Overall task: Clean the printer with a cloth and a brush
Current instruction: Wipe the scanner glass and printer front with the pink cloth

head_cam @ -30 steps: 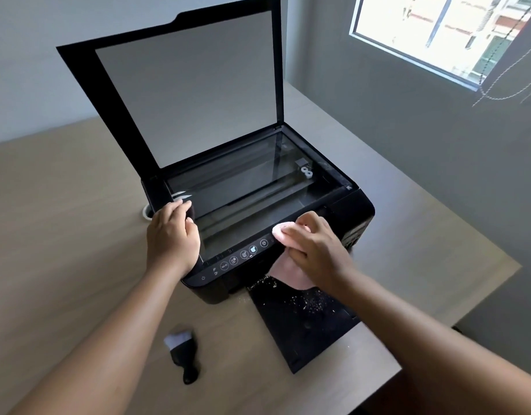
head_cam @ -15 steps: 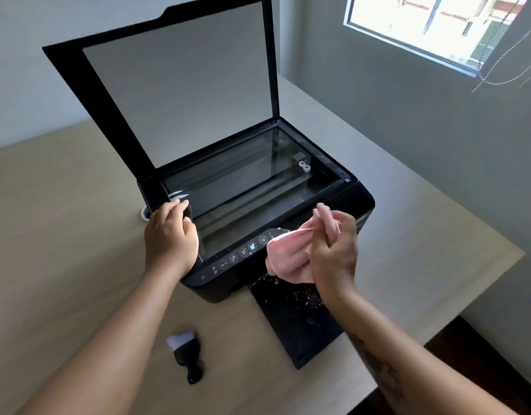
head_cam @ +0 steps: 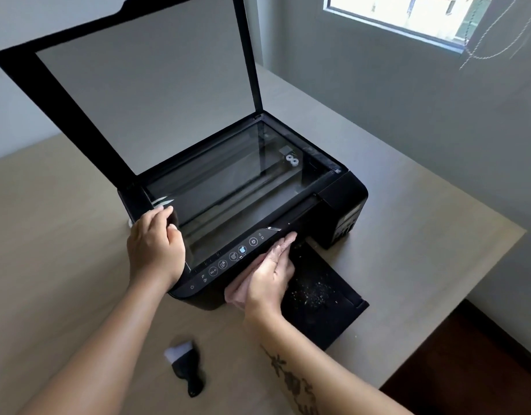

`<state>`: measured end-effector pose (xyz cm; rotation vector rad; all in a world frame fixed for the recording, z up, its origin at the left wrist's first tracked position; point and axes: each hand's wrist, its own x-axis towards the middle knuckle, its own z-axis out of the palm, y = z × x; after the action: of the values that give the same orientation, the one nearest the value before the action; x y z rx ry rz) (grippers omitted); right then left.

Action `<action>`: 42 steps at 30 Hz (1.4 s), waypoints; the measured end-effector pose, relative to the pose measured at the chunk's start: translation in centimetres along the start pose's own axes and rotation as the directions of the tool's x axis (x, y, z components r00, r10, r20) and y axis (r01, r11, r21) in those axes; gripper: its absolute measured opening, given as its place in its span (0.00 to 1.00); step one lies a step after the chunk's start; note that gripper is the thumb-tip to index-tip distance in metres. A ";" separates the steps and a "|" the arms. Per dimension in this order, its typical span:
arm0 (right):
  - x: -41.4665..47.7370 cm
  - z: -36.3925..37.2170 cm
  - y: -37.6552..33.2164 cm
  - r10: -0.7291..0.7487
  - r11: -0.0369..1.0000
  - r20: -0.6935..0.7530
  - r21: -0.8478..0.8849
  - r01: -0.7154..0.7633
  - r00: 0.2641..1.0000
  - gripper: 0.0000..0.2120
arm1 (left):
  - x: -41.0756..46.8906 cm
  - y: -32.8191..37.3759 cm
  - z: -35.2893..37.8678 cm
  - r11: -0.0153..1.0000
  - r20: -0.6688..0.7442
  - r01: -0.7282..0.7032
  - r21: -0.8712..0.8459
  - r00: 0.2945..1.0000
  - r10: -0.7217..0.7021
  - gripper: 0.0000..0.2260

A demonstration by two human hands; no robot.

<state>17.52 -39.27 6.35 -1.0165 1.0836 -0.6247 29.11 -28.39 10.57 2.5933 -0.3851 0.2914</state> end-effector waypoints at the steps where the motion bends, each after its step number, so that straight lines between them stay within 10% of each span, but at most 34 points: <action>1: 0.7 0.2 -0.4 -0.013 1.000 -0.062 0.000 0.013 0.998 0.26 | 0.0 0.0 0.0 1.000 -0.003 -0.003 -0.001 1.000 0.003 0.17; 18: 5.5 1.0 -4.7 0.289 0.950 -0.242 0.188 -0.248 0.926 0.27 | 0.0 0.4 -0.2 1.000 0.035 0.011 0.024 0.999 -0.012 0.18; 25: -3.2 2.2 -0.3 -0.126 0.989 -0.068 -0.087 0.120 0.990 0.32 | 0.0 0.8 -0.5 0.997 0.063 0.014 0.075 0.998 -0.019 0.18; 34: 3.4 2.1 -2.5 -0.091 0.987 -0.327 0.097 0.130 0.941 0.18 | -0.2 2.4 -0.4 0.971 0.243 0.035 0.235 0.965 -0.094 0.26; 42: -0.3 0.1 2.2 -0.535 0.800 0.080 -0.269 0.536 0.841 0.26 | -1.7 4.0 0.6 0.937 0.190 0.077 0.340 0.970 -0.149 0.31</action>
<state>17.42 -38.07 4.51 -1.6034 0.8930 -0.9420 26.27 -31.65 11.41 2.9780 -0.2763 0.0365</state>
